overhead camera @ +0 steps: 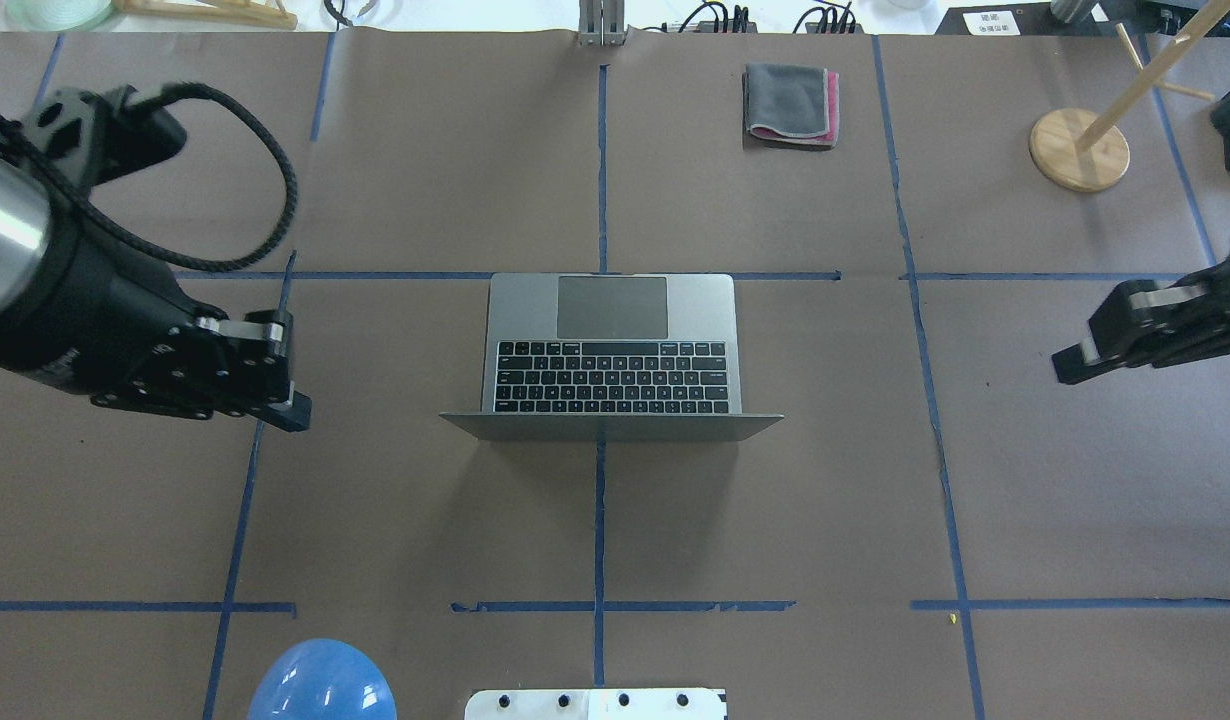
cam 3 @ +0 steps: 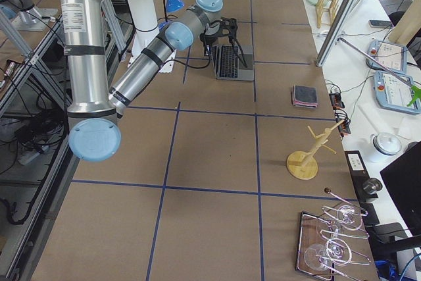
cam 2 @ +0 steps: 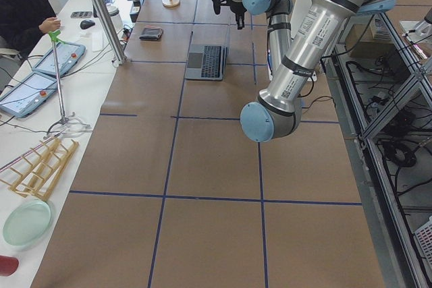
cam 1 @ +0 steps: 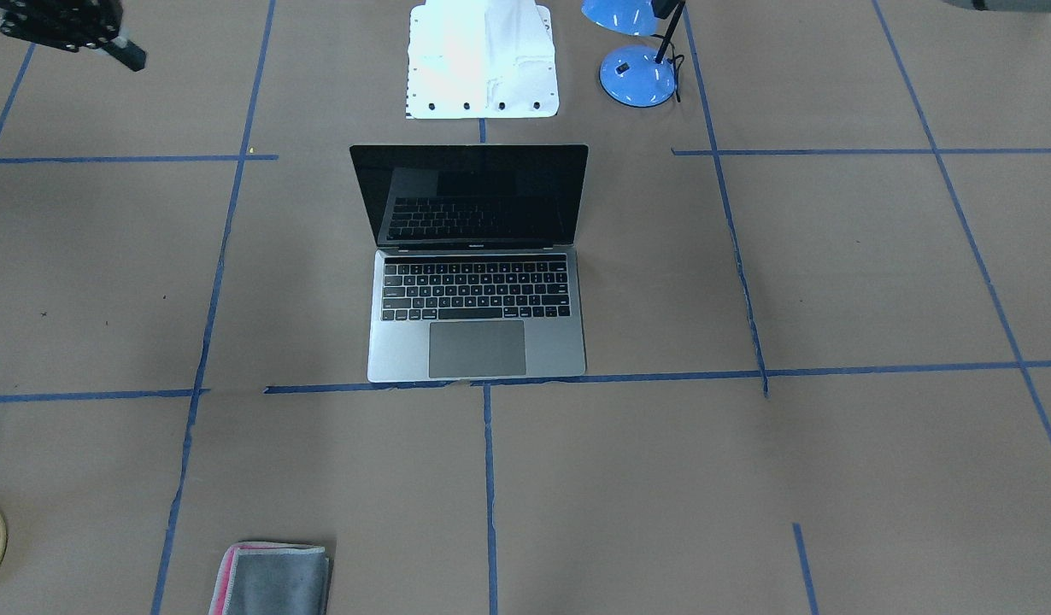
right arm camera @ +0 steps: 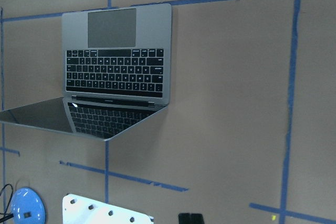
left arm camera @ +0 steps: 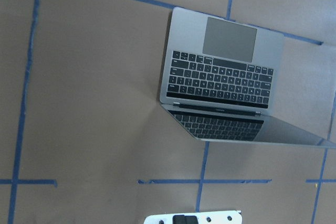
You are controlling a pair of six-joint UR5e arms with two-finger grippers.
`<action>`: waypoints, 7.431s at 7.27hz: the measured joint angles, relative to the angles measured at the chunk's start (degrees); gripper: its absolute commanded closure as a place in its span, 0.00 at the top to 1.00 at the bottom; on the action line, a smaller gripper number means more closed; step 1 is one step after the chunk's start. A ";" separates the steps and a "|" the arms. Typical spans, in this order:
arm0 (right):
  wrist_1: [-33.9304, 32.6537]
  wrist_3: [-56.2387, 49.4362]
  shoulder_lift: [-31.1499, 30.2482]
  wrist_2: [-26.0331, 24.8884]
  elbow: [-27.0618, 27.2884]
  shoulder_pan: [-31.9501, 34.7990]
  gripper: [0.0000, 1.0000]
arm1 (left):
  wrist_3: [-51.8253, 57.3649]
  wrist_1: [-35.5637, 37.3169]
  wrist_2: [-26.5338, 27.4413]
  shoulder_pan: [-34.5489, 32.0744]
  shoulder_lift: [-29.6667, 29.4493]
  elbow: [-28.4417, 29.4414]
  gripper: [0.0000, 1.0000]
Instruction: Close laptop
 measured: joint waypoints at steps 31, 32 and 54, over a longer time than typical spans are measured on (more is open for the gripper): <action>16.41 18.20 29.62 -41.93 -39.38 -22.93 0.00 | -2.96 -28.16 20.17 6.24 -12.01 44.01 0.00; 18.30 18.17 30.22 -41.89 -41.84 -22.71 0.00 | -2.96 -29.18 20.17 6.25 -12.29 45.38 0.00; -5.56 -21.34 4.66 -19.95 -15.97 4.58 1.00 | 14.68 -13.88 8.94 -11.84 2.23 30.69 1.00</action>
